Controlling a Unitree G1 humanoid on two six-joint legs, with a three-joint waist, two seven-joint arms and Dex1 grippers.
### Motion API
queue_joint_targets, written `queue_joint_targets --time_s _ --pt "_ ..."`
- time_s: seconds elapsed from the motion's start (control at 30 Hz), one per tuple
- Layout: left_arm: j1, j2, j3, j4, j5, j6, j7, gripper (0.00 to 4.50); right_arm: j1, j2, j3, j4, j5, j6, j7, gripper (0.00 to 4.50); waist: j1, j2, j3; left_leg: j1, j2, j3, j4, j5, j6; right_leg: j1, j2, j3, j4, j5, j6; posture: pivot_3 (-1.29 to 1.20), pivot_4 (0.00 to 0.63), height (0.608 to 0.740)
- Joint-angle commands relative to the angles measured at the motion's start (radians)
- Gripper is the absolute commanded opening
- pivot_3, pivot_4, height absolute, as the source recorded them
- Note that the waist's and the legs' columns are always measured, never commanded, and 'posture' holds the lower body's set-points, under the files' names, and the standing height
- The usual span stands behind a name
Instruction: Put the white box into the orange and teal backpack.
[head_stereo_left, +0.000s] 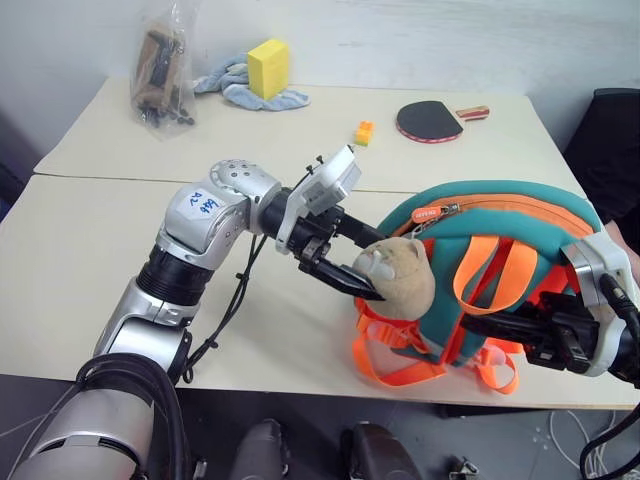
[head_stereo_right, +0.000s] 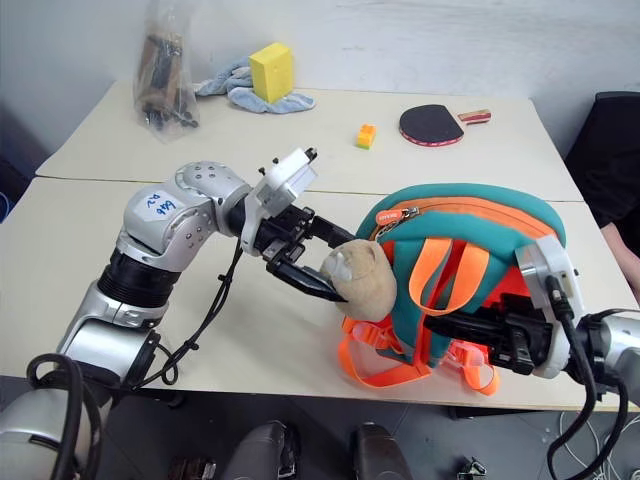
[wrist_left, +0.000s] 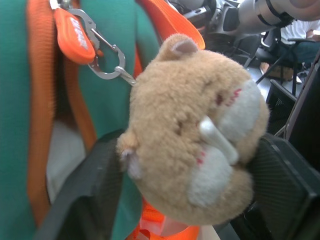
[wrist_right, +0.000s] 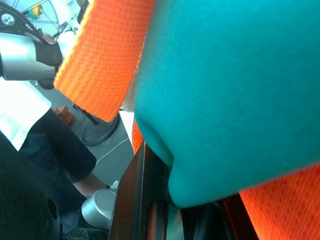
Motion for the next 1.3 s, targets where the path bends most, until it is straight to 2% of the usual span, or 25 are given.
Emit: queue_joint_targets --time_s 0.03,0.2,0.43,0.57,0.7,0.77,0.9,1.0,1.1,1.23,1.27,1.3 --pt "-0.038 0.007 0.036 0.029 0.000 0.010 -0.002 2.26 0.027 0.010 -0.029 -0.045 0.026 -0.017 -0.012 0.00 0.001 0.000 0.000 0.000 0.000 0.000 0.000 0.000 0.000 0.000 0.000 0.000 0.000 0.000 0.000 0.00 0.150 0.740" --pt "-0.127 0.056 0.089 0.229 0.068 -0.084 -0.003 1.12 0.090 0.034 -0.074 -0.081 0.058 -0.038 -0.034 0.00 0.002 0.000 0.000 0.000 0.000 0.000 0.000 0.000 0.000 0.000 0.000 0.000 0.000 0.000 0.000 0.00 0.150 0.740" --pt "-0.195 0.149 0.098 0.475 0.145 -0.238 -0.160 1.12 0.207 0.072 -0.128 -0.131 0.065 -0.082 -0.023 0.00 0.001 0.000 0.000 0.000 0.000 0.000 -0.002 0.000 0.000 -0.001 0.000 0.000 -0.002 0.000 0.000 0.00 0.150 0.740" --pt "-0.151 0.190 0.058 0.528 0.164 -0.305 -0.203 1.12 0.233 0.091 -0.122 -0.144 0.061 -0.110 -0.036 0.00 0.002 0.000 0.000 0.000 0.000 0.000 -0.002 0.000 0.000 -0.001 -0.001 0.000 -0.002 0.000 0.000 0.00 0.150 0.740" --pt "-0.072 0.184 -0.047 0.613 0.362 -0.569 -0.129 1.12 0.241 0.096 -0.111 -0.151 0.049 -0.131 -0.037 0.00 0.001 0.000 0.000 0.000 0.000 0.000 -0.002 0.000 0.000 -0.001 -0.001 0.000 -0.002 0.000 0.000 0.00 0.150 0.740" --pt "-0.044 0.153 -0.093 0.688 0.456 -0.707 -0.041 1.12 0.238 0.091 -0.115 -0.146 0.052 -0.136 -0.033 0.00 0.001 0.000 0.000 0.000 0.000 0.000 -0.002 0.000 0.000 -0.001 -0.001 0.000 -0.002 0.000 0.000 0.00 0.150 0.740" --pt "-0.006 0.060 -0.128 0.793 0.555 -0.887 0.057 1.12 0.234 0.082 -0.124 -0.130 0.050 -0.144 -0.020 0.00 0.003 0.000 0.000 0.000 0.000 0.000 -0.002 -0.001 0.001 -0.001 -0.001 0.000 -0.002 0.000 0.000 0.00 0.150 0.740" --pt "0.027 -0.025 -0.102 0.790 0.534 -0.895 0.073 1.12 0.226 0.090 -0.107 -0.137 -0.001 -0.167 -0.026 0.00 0.010 0.000 -0.001 0.000 -0.001 0.000 -0.001 -0.001 0.002 0.000 -0.002 0.000 -0.002 0.000 0.000 0.00 0.150 0.740" --pt "0.062 -0.081 -0.052 0.721 0.475 -0.823 0.054 1.12 0.187 0.122 -0.066 -0.147 -0.088 -0.219 -0.084 0.00 0.015 0.000 -0.001 0.000 -0.002 0.000 -0.001 -0.001 0.002 0.000 -0.002 0.000 -0.001 0.000 0.000 0.00 0.150 0.740" --pt "0.112 -0.079 0.000 0.605 0.435 -0.681 0.043 1.12 0.152 0.144 0.008 -0.153 -0.190 -0.247 -0.148 0.00 0.017 -0.001 -0.002 0.000 -0.002 0.000 -0.001 -0.001 0.002 -0.001 -0.002 0.000 0.000 0.000 0.000 0.00 0.150 0.740" --pt "0.125 -0.065 0.010 0.581 0.431 -0.644 0.039 1.10 0.156 0.145 0.022 -0.158 -0.213 -0.251 -0.149 0.34 0.017 -0.001 -0.002 0.000 -0.002 0.000 -0.001 -0.001 0.002 -0.001 -0.002 0.000 0.000 0.000 0.000 0.00 0.150 0.740" --pt "0.141 -0.035 0.025 0.553 0.417 -0.600 0.016 1.34 0.172 0.139 0.021 -0.162 -0.216 -0.244 -0.151 0.72 0.018 0.000 -0.002 0.000 -0.002 0.000 -0.001 -0.001 0.001 -0.001 -0.002 -0.001 0.000 0.000 0.000 0.00 0.150 0.740"
